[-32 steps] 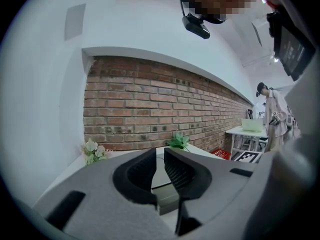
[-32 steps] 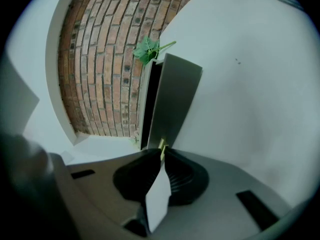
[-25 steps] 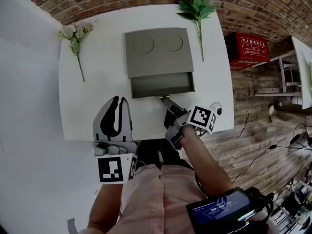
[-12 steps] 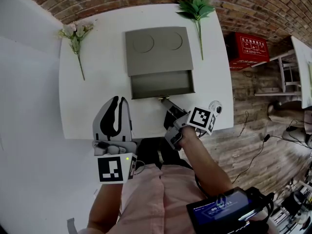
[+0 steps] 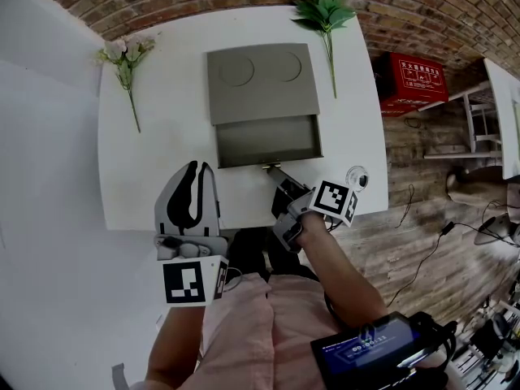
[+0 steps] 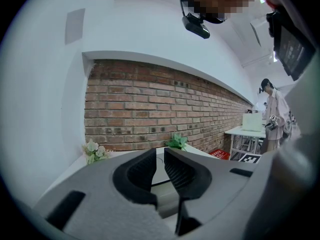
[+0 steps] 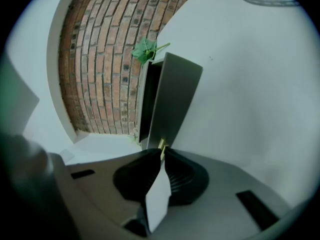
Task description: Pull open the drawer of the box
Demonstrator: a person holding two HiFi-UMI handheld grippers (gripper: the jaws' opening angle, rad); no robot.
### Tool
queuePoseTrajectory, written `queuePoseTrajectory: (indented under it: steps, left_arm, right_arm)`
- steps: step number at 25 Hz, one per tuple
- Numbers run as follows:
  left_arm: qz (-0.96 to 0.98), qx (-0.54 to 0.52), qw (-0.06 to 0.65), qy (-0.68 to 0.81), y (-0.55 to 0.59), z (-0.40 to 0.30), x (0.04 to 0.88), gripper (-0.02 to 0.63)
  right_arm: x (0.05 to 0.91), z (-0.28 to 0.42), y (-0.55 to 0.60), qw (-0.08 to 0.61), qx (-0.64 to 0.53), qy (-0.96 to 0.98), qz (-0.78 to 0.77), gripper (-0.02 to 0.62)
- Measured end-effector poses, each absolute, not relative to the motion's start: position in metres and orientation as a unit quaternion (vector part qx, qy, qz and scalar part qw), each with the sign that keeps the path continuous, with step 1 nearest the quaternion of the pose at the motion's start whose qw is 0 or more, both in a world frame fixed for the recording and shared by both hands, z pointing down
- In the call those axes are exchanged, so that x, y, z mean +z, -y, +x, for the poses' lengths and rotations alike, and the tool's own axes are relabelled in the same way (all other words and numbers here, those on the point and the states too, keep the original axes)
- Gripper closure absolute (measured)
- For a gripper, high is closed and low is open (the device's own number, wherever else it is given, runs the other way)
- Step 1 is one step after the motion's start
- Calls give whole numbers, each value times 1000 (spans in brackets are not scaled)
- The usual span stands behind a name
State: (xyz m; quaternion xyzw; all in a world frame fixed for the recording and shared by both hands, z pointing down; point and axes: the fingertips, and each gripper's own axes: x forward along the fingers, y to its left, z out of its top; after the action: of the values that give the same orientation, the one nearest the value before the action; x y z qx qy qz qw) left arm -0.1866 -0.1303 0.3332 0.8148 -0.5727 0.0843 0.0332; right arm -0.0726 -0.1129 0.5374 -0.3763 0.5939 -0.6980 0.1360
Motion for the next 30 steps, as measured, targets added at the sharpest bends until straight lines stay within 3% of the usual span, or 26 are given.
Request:
queuePoseTrajectory:
  steps: [30]
  left_arm:
    - [817,81,30,570,123,-177,333,557]
  right_arm:
    - [543,-69,98,130,-703,-590,-375,563]
